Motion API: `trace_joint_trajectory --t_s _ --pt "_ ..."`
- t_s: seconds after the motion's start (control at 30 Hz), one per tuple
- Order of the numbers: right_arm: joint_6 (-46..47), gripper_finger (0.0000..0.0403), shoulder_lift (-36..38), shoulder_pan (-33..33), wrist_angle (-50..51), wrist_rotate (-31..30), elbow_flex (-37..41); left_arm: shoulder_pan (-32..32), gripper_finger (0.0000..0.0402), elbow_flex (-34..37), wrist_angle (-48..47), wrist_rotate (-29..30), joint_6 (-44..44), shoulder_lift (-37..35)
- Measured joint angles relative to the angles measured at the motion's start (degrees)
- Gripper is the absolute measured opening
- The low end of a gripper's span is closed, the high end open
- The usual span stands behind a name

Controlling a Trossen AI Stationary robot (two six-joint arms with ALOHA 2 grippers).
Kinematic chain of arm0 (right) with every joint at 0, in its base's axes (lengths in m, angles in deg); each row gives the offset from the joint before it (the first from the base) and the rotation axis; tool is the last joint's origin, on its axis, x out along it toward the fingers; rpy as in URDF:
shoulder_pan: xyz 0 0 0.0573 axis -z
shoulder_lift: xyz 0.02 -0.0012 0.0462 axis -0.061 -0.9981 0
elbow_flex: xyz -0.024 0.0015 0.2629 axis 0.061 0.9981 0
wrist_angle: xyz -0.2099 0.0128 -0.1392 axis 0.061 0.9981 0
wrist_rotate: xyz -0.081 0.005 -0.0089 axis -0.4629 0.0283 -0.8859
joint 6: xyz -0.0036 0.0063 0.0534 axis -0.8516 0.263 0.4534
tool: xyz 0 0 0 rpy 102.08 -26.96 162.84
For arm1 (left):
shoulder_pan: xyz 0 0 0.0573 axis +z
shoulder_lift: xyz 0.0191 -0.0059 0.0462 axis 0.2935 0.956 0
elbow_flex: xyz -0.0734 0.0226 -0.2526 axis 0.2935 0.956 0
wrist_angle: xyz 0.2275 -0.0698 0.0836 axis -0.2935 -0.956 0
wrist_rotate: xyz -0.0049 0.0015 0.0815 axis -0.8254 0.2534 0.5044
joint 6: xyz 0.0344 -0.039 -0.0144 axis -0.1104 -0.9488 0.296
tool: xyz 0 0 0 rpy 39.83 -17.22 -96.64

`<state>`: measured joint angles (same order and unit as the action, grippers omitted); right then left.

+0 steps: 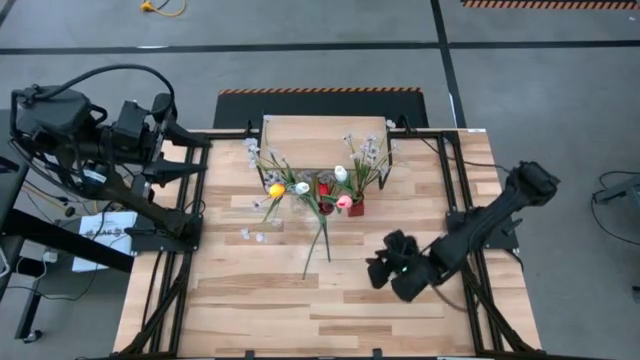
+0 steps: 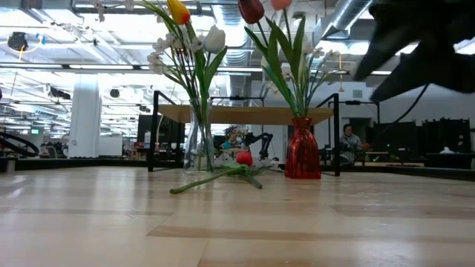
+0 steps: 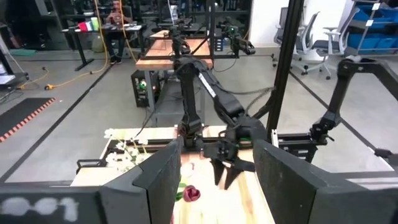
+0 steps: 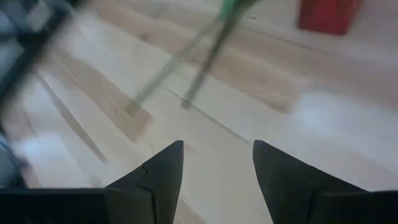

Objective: Pick and place flowers into a vace then onto a shelf
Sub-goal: Put the red flower into the transparent vase

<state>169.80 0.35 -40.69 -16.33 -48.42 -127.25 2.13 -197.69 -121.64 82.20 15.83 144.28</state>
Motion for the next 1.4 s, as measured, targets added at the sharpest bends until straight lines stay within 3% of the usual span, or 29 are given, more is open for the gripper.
trace_joint_trajectory --t_s 0.17,0.27,0.37,0.57,0.8,1.2,1.4 --pt "6.3 0.0185 -10.4 -0.2 -18.6 -10.1 0.0 0.0 0.0193 0.0 -1.9 -0.5 0.6 -1.3" --pt "3.8 0.0185 -17.2 1.7 -31.6 -12.8 -0.6 0.0 0.0193 0.0 -3.0 -0.5 1.0 -1.8" --pt "1.1 0.0185 -23.9 3.8 -37.5 -13.6 -4.2 0.0 0.0193 0.0 -4.2 -0.5 1.1 -2.4" --pt "-0.7 0.0185 -35.0 7.1 -37.6 -13.1 -15.0 0.0 0.0193 0.0 -7.0 -1.6 1.1 -3.6" --pt "-4.1 0.0184 -42.8 9.7 -35.6 -9.7 -25.7 0.0 0.0193 0.0 -8.5 -3.1 1.8 -5.0" --pt "-1.4 0.0184 -44.1 11.0 -20.5 -5.7 -32.3 0.0 0.0193 0.0 -10.4 -3.1 1.8 -6.5" --pt "-0.9 0.0184 -44.2 11.9 -18.8 -4.0 -32.3 0.0 0.0193 0.0 -10.7 -5.0 1.8 -6.9"
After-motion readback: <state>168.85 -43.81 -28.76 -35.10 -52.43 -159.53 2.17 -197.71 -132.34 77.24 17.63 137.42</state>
